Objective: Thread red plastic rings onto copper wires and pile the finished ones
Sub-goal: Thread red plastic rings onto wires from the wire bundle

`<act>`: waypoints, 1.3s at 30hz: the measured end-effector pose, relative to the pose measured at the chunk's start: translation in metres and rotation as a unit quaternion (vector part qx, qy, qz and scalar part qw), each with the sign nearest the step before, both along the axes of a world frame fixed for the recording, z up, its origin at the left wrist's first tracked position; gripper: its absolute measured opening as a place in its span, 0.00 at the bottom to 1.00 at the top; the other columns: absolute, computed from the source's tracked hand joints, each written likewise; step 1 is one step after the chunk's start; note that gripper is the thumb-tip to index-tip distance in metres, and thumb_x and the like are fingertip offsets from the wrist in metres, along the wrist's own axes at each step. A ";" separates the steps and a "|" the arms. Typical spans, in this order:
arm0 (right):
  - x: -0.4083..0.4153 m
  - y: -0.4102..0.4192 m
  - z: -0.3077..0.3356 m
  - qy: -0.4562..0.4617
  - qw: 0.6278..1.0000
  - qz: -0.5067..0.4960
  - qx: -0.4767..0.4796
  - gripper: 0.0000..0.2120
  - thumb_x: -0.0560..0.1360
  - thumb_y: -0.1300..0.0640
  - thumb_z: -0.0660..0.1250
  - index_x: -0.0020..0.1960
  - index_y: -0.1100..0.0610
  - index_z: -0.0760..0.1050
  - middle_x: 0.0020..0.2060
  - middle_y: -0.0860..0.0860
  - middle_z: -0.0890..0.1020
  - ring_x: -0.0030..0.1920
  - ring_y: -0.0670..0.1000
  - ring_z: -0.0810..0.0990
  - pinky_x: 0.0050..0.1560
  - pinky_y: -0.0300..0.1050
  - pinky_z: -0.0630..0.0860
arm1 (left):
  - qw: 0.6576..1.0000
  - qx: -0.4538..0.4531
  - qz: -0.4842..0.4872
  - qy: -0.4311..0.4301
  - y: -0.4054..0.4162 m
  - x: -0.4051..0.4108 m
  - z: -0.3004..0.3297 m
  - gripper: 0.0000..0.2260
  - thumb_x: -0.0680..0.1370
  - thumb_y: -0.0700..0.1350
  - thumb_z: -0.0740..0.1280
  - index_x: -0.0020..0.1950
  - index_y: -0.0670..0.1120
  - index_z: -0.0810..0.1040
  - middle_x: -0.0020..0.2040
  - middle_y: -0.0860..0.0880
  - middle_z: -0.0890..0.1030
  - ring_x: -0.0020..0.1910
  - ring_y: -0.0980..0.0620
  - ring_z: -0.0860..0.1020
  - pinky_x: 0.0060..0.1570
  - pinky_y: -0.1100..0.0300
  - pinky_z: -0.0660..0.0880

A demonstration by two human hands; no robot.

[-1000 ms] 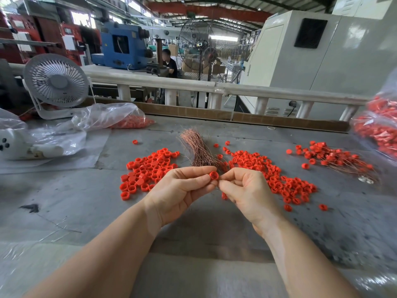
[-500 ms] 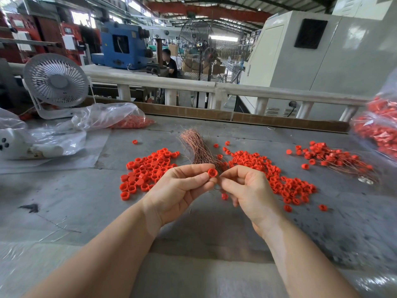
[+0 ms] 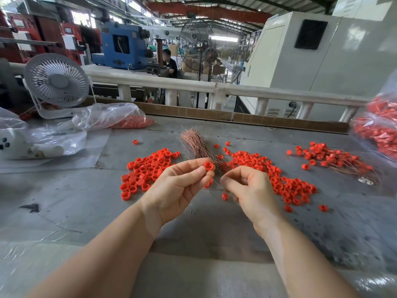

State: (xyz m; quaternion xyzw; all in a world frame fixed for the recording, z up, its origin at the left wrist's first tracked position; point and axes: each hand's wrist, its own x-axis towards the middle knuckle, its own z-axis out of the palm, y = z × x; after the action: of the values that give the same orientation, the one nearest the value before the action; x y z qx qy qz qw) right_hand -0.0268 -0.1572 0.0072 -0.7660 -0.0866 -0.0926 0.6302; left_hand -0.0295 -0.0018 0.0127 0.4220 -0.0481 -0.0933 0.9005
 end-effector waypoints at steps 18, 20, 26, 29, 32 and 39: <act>0.000 0.000 -0.002 -0.112 0.985 -0.073 -0.109 0.09 0.72 0.63 0.69 0.34 0.54 0.75 0.25 0.48 0.78 0.26 0.41 0.74 0.31 0.36 0.71 | 0.998 0.020 -0.020 0.050 -0.002 0.001 -0.002 0.08 0.75 0.32 0.59 0.44 0.38 0.78 0.35 0.42 0.81 0.33 0.50 0.82 0.33 0.62 0.80; -0.001 0.000 -0.003 -0.133 0.978 -0.081 -0.139 0.10 0.72 0.62 0.69 0.33 0.54 0.74 0.25 0.48 0.77 0.28 0.43 0.74 0.34 0.41 0.71 | 0.997 0.042 -0.021 0.064 -0.003 0.001 0.000 0.08 0.77 0.36 0.58 0.42 0.40 0.76 0.32 0.45 0.79 0.27 0.53 0.78 0.26 0.65 0.76; -0.001 0.001 -0.003 -0.151 0.970 -0.091 -0.165 0.10 0.72 0.62 0.69 0.34 0.53 0.74 0.26 0.46 0.76 0.31 0.48 0.73 0.36 0.48 0.72 | 0.990 0.125 0.014 0.068 -0.004 0.003 -0.006 0.10 0.78 0.45 0.61 0.41 0.42 0.75 0.29 0.49 0.73 0.22 0.58 0.67 0.15 0.70 0.59; -0.003 0.000 -0.003 -0.153 0.968 -0.089 -0.179 0.09 0.72 0.61 0.68 0.35 0.53 0.75 0.25 0.45 0.74 0.29 0.48 0.72 0.35 0.51 0.73 | 0.985 0.167 0.021 0.040 -0.005 0.002 -0.007 0.09 0.78 0.44 0.63 0.42 0.41 0.78 0.27 0.52 0.73 0.22 0.59 0.66 0.16 0.69 0.59; -0.004 0.000 -0.003 -0.157 0.965 -0.089 -0.191 0.08 0.73 0.60 0.68 0.36 0.53 0.75 0.25 0.44 0.74 0.29 0.48 0.73 0.35 0.52 0.73 | 0.978 0.206 0.028 0.007 -0.006 0.000 -0.007 0.09 0.77 0.43 0.64 0.40 0.41 0.78 0.26 0.54 0.73 0.22 0.59 0.67 0.18 0.68 0.62; -0.005 0.001 -0.001 -0.158 0.963 -0.083 -0.201 0.07 0.73 0.60 0.68 0.37 0.53 0.75 0.26 0.45 0.76 0.30 0.51 0.75 0.36 0.53 0.74 | 0.967 0.243 0.063 -0.029 -0.008 -0.001 -0.007 0.09 0.75 0.39 0.67 0.34 0.44 0.77 0.24 0.52 0.73 0.21 0.59 0.68 0.19 0.67 0.67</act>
State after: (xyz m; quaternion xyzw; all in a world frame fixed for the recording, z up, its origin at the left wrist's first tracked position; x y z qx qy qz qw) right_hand -0.0318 -0.1564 0.0059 -0.8571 -0.1379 -0.2453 0.4316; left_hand -0.0300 -0.0093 0.0054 0.6331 -0.0230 -0.0329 0.7730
